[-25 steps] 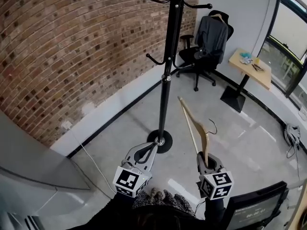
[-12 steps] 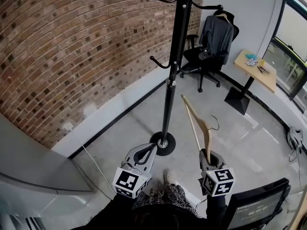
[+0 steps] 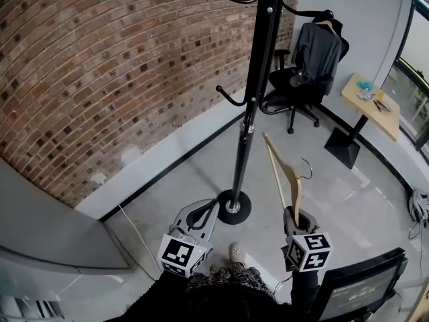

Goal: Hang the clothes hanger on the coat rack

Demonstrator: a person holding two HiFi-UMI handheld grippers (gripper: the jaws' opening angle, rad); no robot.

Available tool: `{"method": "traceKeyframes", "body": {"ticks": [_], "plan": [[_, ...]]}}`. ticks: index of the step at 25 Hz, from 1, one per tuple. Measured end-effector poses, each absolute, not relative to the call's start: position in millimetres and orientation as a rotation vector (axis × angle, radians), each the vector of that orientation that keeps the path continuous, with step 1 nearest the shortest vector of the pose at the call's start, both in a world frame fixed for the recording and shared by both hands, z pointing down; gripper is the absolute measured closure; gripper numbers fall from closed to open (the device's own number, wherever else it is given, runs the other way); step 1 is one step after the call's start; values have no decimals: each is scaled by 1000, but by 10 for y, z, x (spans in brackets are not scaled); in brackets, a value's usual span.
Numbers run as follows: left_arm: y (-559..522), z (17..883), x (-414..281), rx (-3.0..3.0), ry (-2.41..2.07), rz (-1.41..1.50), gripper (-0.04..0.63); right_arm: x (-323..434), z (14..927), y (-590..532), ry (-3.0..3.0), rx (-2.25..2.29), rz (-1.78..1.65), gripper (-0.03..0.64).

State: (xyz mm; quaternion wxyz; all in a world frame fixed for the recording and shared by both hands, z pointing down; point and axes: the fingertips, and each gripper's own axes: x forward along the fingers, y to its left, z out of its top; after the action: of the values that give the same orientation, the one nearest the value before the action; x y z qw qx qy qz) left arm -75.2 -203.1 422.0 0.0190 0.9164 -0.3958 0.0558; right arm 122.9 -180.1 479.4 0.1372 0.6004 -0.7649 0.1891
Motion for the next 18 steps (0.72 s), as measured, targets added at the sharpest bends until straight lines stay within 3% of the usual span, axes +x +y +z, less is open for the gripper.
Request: {"method": "traceKeyframes", "body": {"ticks": [18], "plan": [[-2909, 4092, -494, 2856, -1330, 157, 588, 1347, 4960, -3019, -2247, 1617, 562, 600]]}}
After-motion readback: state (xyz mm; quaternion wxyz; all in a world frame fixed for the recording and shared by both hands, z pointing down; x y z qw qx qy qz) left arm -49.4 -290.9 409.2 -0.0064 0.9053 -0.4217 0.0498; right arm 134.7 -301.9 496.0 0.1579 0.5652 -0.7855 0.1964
